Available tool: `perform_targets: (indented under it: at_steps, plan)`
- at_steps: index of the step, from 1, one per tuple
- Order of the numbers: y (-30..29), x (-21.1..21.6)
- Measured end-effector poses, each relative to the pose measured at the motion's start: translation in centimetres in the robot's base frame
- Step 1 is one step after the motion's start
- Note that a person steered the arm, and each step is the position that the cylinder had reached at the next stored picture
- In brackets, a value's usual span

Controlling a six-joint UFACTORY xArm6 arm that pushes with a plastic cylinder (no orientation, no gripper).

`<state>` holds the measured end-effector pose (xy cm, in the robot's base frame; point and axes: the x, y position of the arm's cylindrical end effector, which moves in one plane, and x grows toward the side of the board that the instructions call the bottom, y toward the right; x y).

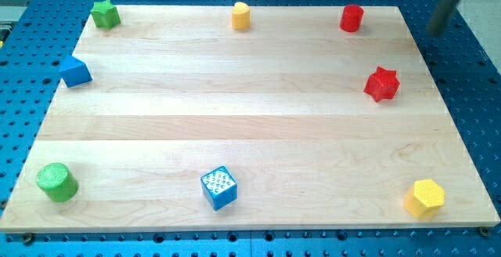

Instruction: Place the red star in between the yellow blocks

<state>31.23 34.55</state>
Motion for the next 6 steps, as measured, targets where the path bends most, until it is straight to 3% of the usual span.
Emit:
perform_targets:
  at_steps: [1, 3, 5, 6]
  plan:
    - [-0.8, 8.8]
    - [-17.4, 10.4]
    - [-24.8, 17.3]
    - [-29.8, 12.7]
